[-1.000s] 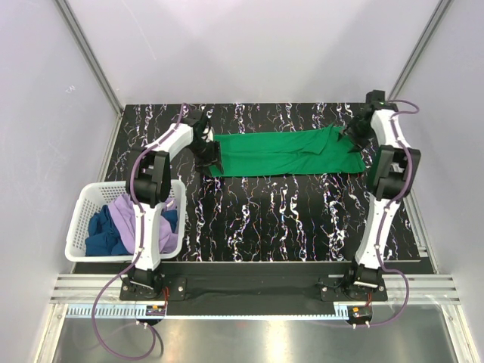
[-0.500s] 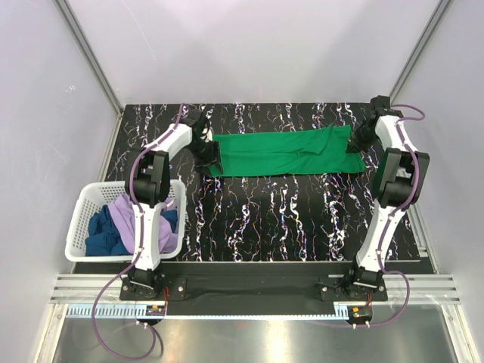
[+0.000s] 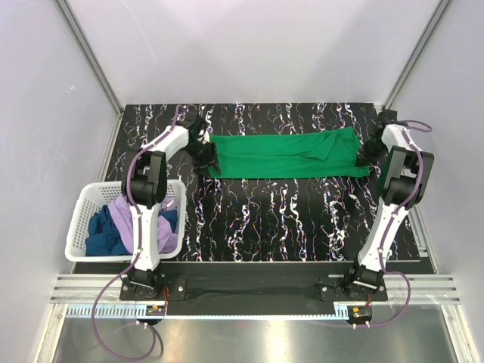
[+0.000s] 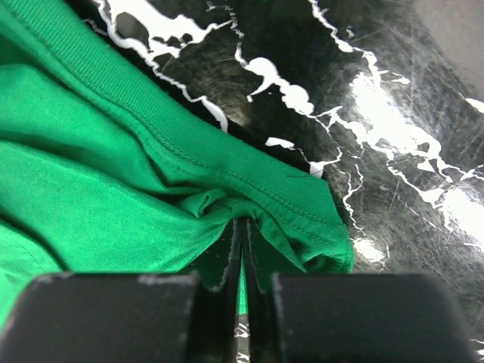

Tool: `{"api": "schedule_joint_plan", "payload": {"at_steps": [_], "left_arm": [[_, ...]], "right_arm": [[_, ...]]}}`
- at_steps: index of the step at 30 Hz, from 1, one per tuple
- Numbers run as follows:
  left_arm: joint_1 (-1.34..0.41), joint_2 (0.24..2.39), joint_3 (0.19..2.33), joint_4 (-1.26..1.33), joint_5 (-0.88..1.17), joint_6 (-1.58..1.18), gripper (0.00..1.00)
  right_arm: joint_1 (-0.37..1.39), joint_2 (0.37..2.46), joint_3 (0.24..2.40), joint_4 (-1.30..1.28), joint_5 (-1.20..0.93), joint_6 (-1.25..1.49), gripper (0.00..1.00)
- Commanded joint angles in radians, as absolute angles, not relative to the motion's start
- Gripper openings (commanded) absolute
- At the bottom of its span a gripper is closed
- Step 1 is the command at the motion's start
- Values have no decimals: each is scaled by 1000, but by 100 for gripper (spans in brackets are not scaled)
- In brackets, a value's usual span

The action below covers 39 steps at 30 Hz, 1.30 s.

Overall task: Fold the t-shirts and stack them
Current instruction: Fold the tshirt

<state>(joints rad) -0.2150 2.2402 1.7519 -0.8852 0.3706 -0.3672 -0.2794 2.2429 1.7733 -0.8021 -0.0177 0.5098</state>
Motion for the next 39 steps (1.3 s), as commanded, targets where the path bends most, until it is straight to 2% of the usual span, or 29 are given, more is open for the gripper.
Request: {"api": "schedule_joint_plan", "payload": {"at_steps": [1, 5, 6, 7, 10, 13, 21, 26, 39], "left_arm": [[-204, 2280, 1687, -928, 268, -334, 52], [-204, 2254, 1683, -927, 288, -336, 52], [-204, 2234, 1678, -923, 302, -336, 53], [-204, 2218, 1669, -911, 311, -337, 54], [-204, 2177, 1669, -891, 368, -339, 62], [-206, 2154, 1675, -879, 458, -334, 68], [-207, 2065, 1651, -854, 529, -327, 66], [-207, 2054, 1649, -851, 541, -322, 65], [-207, 2062, 1658, -851, 551, -319, 64]], "right_arm": [[-279, 2212, 1776, -828, 49, 434, 11], [-250, 2201, 1909, -885, 32, 422, 29], [-238, 2198, 1934, -893, 25, 419, 39], [-227, 2197, 1957, -900, 17, 417, 43], [-186, 2200, 2019, -919, -75, 460, 56], [-161, 2206, 1999, -885, -184, 529, 61], [-101, 2252, 1907, -766, -330, 649, 59], [-92, 2275, 1887, -745, -333, 660, 54], [-26, 2315, 1911, -696, -365, 657, 49]]}}
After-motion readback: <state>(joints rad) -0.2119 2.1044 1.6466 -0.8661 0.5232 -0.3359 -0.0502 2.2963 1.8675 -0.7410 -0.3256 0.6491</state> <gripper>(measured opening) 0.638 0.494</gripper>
